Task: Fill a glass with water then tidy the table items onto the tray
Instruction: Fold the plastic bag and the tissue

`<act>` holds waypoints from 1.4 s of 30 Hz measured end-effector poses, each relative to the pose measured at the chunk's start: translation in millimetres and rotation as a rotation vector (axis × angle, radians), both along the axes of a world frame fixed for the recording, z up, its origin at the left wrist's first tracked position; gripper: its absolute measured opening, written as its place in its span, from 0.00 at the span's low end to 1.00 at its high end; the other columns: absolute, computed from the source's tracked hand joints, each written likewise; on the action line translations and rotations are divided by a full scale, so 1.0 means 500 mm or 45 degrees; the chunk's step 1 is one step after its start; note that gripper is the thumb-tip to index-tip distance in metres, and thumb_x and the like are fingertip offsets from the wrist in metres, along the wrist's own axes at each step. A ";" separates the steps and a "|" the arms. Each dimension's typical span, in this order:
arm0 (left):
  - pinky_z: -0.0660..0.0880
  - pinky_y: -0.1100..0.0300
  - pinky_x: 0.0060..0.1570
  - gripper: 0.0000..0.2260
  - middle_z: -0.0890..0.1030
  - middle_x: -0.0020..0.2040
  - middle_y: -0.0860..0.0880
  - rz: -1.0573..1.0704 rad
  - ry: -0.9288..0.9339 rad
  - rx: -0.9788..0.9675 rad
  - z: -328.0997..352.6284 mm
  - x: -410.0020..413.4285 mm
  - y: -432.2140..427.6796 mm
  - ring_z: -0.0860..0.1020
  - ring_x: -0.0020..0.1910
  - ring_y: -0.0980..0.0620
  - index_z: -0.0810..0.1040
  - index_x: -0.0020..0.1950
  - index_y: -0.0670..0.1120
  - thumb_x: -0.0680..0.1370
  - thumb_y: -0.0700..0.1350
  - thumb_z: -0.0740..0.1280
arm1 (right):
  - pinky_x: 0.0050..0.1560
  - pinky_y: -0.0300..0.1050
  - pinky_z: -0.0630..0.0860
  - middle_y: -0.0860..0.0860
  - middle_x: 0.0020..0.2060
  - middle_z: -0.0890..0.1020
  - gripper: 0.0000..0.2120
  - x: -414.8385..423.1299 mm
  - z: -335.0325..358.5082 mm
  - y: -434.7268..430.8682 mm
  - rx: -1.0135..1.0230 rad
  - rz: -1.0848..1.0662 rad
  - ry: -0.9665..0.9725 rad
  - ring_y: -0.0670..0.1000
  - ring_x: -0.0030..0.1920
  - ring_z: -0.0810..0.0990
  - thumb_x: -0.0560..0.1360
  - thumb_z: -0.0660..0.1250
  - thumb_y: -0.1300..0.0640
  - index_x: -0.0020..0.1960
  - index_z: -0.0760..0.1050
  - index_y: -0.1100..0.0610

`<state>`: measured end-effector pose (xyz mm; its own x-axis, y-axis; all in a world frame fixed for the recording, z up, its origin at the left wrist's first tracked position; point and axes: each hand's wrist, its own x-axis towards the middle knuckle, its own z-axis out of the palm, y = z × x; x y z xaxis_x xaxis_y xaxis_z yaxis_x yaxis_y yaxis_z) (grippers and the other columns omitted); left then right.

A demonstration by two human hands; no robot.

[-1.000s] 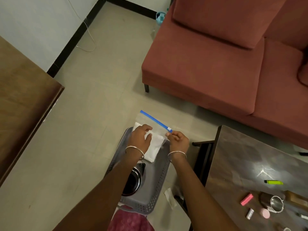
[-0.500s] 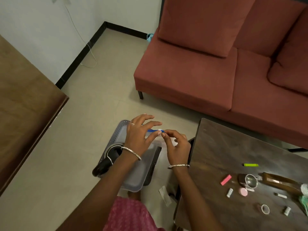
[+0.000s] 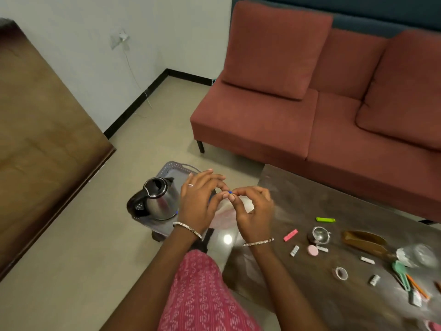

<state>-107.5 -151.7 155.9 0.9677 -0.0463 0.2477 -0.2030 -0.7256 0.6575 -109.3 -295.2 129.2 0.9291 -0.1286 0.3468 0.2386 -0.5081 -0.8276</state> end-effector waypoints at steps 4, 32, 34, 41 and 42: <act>0.60 0.43 0.69 0.10 0.79 0.57 0.58 -0.032 -0.055 -0.010 0.021 -0.051 -0.082 0.70 0.67 0.56 0.79 0.48 0.52 0.78 0.53 0.60 | 0.51 0.48 0.68 0.34 0.36 0.79 0.03 -0.057 0.038 -0.079 0.040 -0.067 -0.051 0.50 0.49 0.76 0.70 0.75 0.57 0.39 0.83 0.50; 0.73 0.64 0.36 0.07 0.82 0.40 0.54 -0.183 0.085 -0.388 0.034 -0.034 -0.226 0.78 0.37 0.57 0.79 0.45 0.49 0.75 0.51 0.66 | 0.46 0.46 0.77 0.50 0.41 0.84 0.05 -0.122 0.065 -0.467 0.479 -0.196 0.323 0.48 0.43 0.81 0.75 0.72 0.61 0.45 0.81 0.51; 0.71 0.68 0.34 0.05 0.82 0.40 0.56 -0.220 0.081 -0.449 0.039 -0.024 -0.240 0.79 0.38 0.58 0.80 0.45 0.50 0.75 0.50 0.67 | 0.50 0.48 0.79 0.48 0.46 0.85 0.10 -0.119 0.075 -0.478 0.393 -0.141 0.367 0.48 0.47 0.83 0.74 0.74 0.59 0.52 0.80 0.48; 0.79 0.61 0.30 0.02 0.82 0.41 0.60 -0.387 0.129 -0.560 0.062 0.032 -0.296 0.80 0.39 0.58 0.81 0.46 0.47 0.77 0.41 0.69 | 0.54 0.53 0.76 0.43 0.45 0.86 0.07 -0.082 0.128 -0.441 -0.180 0.051 0.339 0.44 0.48 0.82 0.74 0.73 0.51 0.51 0.85 0.50; 0.80 0.61 0.32 0.02 0.82 0.42 0.60 -0.410 0.131 -0.569 0.063 0.042 -0.302 0.80 0.40 0.58 0.81 0.47 0.47 0.77 0.41 0.69 | 0.54 0.52 0.76 0.44 0.45 0.86 0.06 -0.075 0.131 -0.433 -0.247 0.080 0.341 0.45 0.47 0.82 0.75 0.72 0.52 0.51 0.86 0.49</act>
